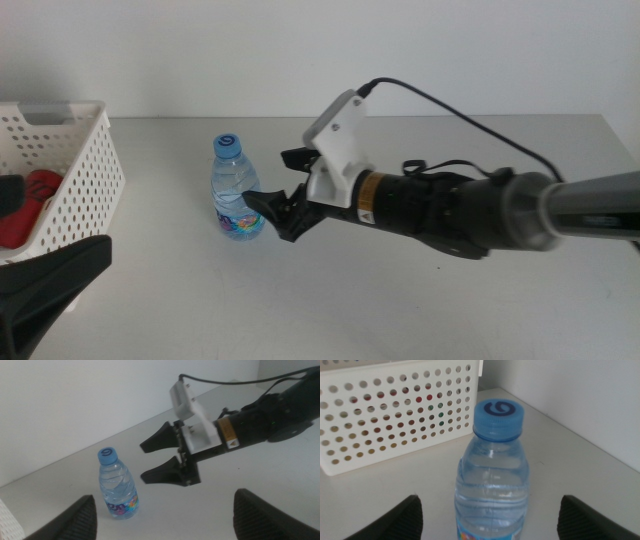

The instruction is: Use arms to grab the bottles and put them into the dustbin to the left of the table.

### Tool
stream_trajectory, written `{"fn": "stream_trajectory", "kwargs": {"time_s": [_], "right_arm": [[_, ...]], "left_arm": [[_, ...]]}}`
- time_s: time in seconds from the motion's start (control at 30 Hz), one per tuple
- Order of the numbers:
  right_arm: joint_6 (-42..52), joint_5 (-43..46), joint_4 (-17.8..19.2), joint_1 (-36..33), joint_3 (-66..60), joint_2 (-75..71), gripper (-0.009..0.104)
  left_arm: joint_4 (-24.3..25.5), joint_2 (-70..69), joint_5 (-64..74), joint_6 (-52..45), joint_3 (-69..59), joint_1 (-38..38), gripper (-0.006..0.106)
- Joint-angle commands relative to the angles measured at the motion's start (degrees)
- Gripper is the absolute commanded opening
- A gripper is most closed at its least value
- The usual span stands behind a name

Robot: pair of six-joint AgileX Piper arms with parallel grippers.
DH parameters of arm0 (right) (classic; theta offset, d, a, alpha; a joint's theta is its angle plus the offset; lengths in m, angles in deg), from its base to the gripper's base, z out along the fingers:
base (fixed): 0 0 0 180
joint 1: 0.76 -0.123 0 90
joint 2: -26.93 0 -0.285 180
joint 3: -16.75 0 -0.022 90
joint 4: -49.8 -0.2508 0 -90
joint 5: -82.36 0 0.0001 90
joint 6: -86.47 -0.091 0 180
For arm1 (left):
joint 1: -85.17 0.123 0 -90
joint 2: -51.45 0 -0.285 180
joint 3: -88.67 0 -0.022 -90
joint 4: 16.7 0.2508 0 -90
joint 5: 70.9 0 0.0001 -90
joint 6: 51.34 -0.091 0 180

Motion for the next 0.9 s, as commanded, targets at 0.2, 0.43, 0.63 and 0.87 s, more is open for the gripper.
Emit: {"fn": "stream_trajectory", "kwargs": {"time_s": [0.2,0.43,0.63,0.87], "right_arm": [[-13.1,-10.8,8.5,1.9,-19.3,-35.1,0.072],[-17.8,-35.9,-2.5,1.6,-23.4,-57.8,0.071],[17.5,-50.6,-29.6,-0.4,-23.2,-72.6,0.07],[23.8,-55.3,-33.0,-0.4,-23.2,-77.2,0.068]], "left_arm": [[-1.0,0.8,-4.3,0.6,1.6,-0.2,0.093],[-1.0,0.8,-4.3,0.6,1.6,-0.2,0.093],[-1.0,0.8,-4.3,0.6,1.6,-0.2,0.093],[-1.0,0.8,-4.3,0.6,1.6,-0.2,0.093]]}}
